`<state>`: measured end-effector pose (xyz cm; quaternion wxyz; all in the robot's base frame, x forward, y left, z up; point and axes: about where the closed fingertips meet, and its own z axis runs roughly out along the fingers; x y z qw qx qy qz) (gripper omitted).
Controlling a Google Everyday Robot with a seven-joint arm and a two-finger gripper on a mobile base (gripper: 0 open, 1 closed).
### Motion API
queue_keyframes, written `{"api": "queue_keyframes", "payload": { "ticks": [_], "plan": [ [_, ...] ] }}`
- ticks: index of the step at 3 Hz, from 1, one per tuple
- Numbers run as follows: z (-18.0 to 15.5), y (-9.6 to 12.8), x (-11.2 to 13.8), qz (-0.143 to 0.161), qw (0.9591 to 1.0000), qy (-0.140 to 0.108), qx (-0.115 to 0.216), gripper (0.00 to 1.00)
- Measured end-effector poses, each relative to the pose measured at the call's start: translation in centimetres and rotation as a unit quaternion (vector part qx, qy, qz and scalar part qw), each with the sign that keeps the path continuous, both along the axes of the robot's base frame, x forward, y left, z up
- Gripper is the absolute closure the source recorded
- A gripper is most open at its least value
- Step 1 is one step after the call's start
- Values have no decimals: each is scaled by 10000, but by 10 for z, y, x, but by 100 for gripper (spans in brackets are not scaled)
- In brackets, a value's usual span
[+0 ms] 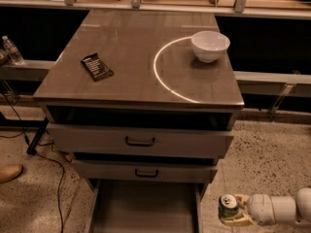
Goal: Place green can into bottom drawer
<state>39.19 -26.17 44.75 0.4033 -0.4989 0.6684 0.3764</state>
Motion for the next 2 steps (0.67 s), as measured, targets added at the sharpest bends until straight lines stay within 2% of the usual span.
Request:
{"api": "queue_keyframes", "payload": {
  "ticks": [1, 2],
  "plan": [
    [-8, 2, -1, 26, 10000, 15, 7, 100],
    [-59, 12, -8, 185, 9998, 107, 51, 100]
  ]
}}
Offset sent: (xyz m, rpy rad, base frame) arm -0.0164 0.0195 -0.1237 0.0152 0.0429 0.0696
